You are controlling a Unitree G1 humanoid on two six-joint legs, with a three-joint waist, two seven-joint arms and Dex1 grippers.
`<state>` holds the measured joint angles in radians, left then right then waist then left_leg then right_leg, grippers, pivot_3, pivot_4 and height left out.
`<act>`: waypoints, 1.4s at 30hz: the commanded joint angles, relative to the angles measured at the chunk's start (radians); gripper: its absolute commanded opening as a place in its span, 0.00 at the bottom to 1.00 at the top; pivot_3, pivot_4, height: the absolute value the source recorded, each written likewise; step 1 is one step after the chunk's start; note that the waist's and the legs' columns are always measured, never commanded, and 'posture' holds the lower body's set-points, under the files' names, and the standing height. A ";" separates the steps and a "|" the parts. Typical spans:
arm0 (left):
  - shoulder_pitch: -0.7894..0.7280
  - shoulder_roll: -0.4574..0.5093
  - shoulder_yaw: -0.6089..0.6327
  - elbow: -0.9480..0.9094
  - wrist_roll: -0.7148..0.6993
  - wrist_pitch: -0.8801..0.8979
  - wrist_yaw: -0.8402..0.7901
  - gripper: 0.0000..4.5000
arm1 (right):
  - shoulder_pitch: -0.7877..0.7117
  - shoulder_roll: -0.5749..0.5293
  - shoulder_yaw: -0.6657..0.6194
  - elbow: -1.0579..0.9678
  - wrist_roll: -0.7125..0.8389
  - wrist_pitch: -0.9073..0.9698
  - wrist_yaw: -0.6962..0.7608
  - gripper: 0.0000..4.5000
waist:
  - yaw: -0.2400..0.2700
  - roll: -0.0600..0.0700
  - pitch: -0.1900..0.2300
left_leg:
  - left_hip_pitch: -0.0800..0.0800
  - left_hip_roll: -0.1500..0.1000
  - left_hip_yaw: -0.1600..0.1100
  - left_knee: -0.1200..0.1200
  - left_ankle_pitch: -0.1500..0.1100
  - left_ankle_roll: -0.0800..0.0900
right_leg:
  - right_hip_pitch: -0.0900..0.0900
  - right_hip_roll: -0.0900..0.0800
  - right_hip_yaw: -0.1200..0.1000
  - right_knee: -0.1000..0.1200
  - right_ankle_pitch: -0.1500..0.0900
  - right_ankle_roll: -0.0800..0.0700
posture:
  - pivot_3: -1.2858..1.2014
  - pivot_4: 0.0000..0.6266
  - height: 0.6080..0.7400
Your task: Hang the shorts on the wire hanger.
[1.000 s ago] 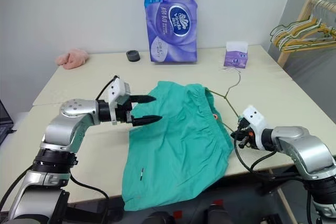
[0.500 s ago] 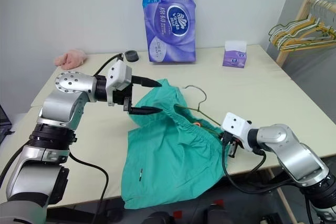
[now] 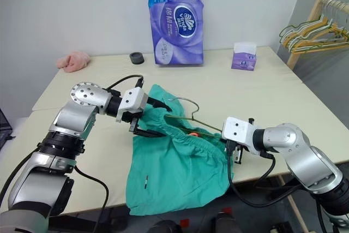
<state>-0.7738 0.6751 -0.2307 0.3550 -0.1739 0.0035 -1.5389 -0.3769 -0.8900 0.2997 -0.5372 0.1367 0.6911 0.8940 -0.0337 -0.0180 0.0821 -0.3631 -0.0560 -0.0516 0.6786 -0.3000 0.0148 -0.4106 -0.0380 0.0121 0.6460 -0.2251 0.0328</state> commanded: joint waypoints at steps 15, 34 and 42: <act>0.039 -0.042 -0.007 -0.038 -0.016 0.017 -0.014 0.01 | -0.042 0.023 -0.017 -0.067 0.003 -0.045 0.038 0.00 | -0.001 0.000 0.000 | 0.000 0.000 0.000 0.000 0.000 0.000 | 0.000 0.000 0.000 0.000 0.000 0.000 | 0.47 0.06 1.00; 0.052 -0.048 0.007 0.018 -0.003 -0.021 0.003 0.00 | 0.172 -0.295 -0.341 0.095 -0.033 -0.176 0.158 0.99 | 0.002 0.000 0.000 | 0.000 0.000 0.001 0.001 0.000 0.000 | 0.001 0.000 0.000 0.000 0.000 0.000 | 0.47 0.06 1.00; 0.038 -0.041 0.029 0.049 -0.010 -0.012 0.021 0.00 | 0.512 0.048 -0.619 -0.137 0.199 0.025 0.005 0.99 | 0.001 -0.002 -0.002 | 0.000 0.002 -0.001 0.000 0.000 0.000 | 0.001 0.001 -0.001 0.001 0.000 0.000 | 0.47 0.06 1.00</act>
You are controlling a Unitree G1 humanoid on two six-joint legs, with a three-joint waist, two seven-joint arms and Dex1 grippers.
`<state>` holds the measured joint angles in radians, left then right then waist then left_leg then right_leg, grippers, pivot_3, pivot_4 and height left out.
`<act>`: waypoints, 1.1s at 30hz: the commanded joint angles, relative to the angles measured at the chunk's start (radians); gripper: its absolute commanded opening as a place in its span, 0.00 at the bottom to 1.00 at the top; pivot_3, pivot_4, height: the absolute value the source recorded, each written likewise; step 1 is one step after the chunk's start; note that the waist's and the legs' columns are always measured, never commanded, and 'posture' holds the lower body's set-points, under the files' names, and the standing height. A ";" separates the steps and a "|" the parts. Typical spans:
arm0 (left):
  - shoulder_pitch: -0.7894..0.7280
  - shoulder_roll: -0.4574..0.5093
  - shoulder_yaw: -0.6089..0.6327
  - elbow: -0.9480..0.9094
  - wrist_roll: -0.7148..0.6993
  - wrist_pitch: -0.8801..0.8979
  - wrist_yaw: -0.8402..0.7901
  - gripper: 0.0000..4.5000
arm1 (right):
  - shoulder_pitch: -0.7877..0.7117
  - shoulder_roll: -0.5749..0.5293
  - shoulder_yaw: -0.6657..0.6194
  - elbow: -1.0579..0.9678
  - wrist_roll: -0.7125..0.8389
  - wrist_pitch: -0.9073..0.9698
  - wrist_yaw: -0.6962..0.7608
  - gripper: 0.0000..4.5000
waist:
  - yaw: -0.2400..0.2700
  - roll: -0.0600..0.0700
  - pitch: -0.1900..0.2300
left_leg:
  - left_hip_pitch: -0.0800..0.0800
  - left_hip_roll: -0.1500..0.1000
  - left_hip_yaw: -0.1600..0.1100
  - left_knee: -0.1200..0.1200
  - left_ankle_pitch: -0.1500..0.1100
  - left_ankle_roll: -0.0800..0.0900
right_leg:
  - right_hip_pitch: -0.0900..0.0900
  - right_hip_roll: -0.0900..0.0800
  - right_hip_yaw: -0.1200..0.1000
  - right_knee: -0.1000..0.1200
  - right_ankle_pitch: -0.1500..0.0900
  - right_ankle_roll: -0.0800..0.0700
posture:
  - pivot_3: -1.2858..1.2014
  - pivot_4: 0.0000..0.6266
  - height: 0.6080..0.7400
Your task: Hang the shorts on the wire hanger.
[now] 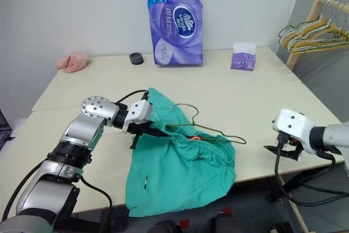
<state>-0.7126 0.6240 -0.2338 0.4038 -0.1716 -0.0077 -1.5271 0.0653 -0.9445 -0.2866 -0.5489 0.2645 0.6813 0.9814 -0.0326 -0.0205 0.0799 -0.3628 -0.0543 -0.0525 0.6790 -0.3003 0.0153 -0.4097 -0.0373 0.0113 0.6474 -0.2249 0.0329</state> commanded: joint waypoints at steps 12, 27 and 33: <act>-0.040 0.010 0.035 0.008 -0.011 0.001 0.020 0.00 | 0.199 0.359 0.108 -0.262 0.193 0.174 -0.295 0.99 | 0.005 -0.005 -0.011 | 0.000 0.000 -0.002 0.000 0.000 0.000 | 0.000 0.000 -0.002 -0.001 0.001 0.001 | 0.47 0.06 1.00; -0.014 0.023 0.044 -0.060 -0.029 0.050 0.043 0.00 | 0.094 0.376 0.223 -0.111 0.193 0.203 -0.416 0.40 | 0.005 -0.007 -0.014 | 0.000 -0.002 -0.002 0.001 -0.001 0.000 | 0.001 -0.001 -0.001 -0.002 0.001 0.001 | 0.48 0.05 1.00; -0.006 0.043 0.065 -0.094 -0.060 0.116 0.042 0.00 | 0.103 0.359 0.211 -0.101 0.197 0.176 -0.402 0.00 | 0.002 -0.006 -0.015 | 0.000 -0.002 -0.001 0.001 -0.001 0.000 | 0.001 -0.001 -0.001 -0.001 0.001 0.001 | 0.48 0.05 1.00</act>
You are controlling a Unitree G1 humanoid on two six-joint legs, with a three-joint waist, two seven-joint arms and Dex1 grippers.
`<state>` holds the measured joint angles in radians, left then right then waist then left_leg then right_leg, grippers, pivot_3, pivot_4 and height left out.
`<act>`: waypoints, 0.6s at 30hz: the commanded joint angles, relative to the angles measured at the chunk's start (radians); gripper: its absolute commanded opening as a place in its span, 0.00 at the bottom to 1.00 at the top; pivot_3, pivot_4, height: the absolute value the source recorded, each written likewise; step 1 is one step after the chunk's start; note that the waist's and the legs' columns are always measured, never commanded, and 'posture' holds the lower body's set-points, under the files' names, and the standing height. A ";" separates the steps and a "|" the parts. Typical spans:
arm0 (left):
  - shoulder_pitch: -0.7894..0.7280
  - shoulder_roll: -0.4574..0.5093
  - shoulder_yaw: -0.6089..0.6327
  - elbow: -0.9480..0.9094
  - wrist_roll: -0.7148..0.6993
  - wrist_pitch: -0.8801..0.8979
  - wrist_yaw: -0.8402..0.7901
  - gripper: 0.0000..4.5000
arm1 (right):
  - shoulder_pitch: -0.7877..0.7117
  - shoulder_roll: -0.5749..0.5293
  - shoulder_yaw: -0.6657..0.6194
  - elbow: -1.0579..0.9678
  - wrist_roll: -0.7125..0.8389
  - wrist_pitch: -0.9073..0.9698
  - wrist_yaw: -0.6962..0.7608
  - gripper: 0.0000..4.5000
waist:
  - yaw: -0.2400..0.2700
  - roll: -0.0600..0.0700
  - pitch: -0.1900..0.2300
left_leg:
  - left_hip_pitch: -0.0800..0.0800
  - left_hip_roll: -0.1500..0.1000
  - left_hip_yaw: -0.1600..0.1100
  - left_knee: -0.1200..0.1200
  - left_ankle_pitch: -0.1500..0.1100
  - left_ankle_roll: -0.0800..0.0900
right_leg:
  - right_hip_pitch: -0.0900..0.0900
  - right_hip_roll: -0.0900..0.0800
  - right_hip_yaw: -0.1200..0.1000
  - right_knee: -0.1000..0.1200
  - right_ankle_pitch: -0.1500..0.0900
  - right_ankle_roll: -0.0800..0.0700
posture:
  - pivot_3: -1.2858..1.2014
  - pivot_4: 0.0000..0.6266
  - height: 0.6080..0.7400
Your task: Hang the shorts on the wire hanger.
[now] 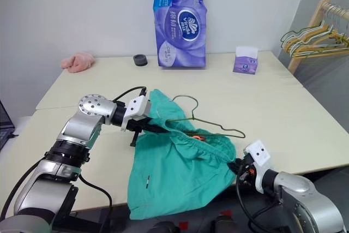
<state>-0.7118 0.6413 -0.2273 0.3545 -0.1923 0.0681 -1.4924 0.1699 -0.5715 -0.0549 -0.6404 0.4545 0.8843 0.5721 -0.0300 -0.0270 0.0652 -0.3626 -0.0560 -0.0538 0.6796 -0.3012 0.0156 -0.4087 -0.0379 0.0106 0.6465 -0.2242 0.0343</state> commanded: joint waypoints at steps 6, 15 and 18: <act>0.028 0.144 0.023 -0.136 -0.065 0.118 -0.112 0.00 | 0.004 -0.041 -0.081 0.029 0.007 -0.058 0.017 0.00 | -0.004 0.002 -0.001 | 0.000 0.000 0.000 0.000 0.000 0.000 | 0.000 0.000 0.000 0.000 0.000 0.000 | 0.47 0.05 1.00; 0.027 0.179 -0.031 -0.109 -0.022 0.081 -0.120 0.00 | -0.010 -0.074 -0.087 0.015 0.025 -0.053 0.018 0.00 | -0.002 0.002 -0.001 | 0.000 0.000 0.001 0.000 0.000 0.001 | 0.001 0.000 0.001 0.000 0.000 0.001 | 0.47 0.06 1.00; 0.026 0.171 -0.022 -0.129 -0.060 0.132 -0.122 0.00 | -0.005 -0.075 -0.086 0.015 0.025 -0.050 0.015 0.00 | -0.003 0.002 -0.001 | 0.001 0.000 0.001 0.000 0.000 0.001 | 0.001 0.000 0.001 0.000 0.000 0.000 | 0.47 0.06 1.00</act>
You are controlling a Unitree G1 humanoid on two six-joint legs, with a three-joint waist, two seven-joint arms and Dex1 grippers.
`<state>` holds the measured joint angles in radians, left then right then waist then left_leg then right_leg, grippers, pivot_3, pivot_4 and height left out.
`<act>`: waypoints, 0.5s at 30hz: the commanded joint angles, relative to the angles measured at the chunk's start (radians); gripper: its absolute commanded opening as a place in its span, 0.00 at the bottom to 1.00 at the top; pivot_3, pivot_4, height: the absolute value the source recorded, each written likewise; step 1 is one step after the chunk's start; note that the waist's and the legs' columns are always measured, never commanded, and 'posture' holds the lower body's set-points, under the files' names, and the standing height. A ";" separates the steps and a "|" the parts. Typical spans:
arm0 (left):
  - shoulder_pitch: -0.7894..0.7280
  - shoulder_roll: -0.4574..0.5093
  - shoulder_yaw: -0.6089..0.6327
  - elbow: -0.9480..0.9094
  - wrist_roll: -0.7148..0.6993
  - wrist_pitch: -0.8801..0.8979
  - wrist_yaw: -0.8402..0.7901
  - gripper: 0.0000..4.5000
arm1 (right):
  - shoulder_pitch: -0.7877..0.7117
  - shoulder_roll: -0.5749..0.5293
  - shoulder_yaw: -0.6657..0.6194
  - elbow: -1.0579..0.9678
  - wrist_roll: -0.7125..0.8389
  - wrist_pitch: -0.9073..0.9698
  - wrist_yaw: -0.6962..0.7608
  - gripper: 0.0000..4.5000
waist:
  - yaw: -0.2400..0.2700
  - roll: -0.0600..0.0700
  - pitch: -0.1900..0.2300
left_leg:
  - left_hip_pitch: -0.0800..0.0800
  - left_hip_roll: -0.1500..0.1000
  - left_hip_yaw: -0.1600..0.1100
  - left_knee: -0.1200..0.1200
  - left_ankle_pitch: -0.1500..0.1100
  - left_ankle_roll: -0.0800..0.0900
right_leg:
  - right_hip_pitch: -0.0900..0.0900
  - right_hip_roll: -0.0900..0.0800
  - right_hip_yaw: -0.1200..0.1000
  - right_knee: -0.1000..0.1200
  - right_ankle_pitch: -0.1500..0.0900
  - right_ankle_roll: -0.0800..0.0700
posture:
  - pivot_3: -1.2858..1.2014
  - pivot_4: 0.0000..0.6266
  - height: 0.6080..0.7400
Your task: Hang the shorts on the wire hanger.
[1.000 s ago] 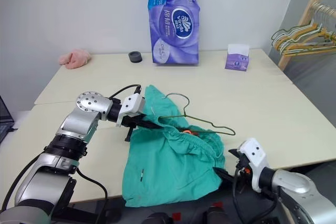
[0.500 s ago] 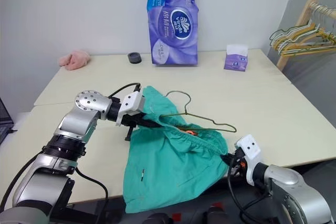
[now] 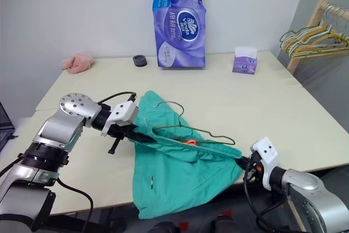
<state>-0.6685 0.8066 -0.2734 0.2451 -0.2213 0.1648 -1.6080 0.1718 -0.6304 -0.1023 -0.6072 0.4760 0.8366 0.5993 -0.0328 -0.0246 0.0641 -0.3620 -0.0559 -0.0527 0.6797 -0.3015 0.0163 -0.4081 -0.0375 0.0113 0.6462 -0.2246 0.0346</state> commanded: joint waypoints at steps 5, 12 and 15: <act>-0.049 -0.033 0.067 -0.049 -0.115 0.172 0.010 0.00 | 0.008 -0.012 -0.025 -0.001 -0.005 -0.005 -0.017 0.00 | 0.001 0.000 0.000 | 0.000 0.000 0.000 0.000 0.000 0.000 | 0.000 0.000 0.000 0.000 -0.001 0.001 | 0.47 0.06 1.00; -0.058 -0.055 0.114 -0.112 -0.223 0.341 0.033 0.00 | -0.006 0.018 -0.022 0.038 -0.008 -0.006 -0.051 0.00 | -0.002 0.001 0.000 | 0.000 0.000 0.000 0.000 0.000 0.000 | 0.000 0.000 0.001 0.000 -0.001 0.001 | 0.47 0.05 1.00; -0.059 -0.052 0.132 -0.137 -0.263 0.395 0.033 0.00 | -0.008 0.023 -0.020 0.053 -0.009 -0.003 -0.059 0.00 | -0.002 0.001 0.000 | 0.000 0.000 0.000 0.000 0.000 0.000 | 0.000 0.000 0.001 0.000 -0.001 0.001 | 0.47 0.05 1.00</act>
<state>-0.7045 0.7423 -0.1966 0.1408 -0.4412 0.5342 -1.5792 0.1734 -0.6054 -0.0994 -0.5629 0.4738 0.8359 0.5609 -0.0347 -0.0240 0.0640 -0.3619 -0.0559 -0.0524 0.6798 -0.3016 0.0166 -0.4081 -0.0374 0.0119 0.6462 -0.2251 0.0355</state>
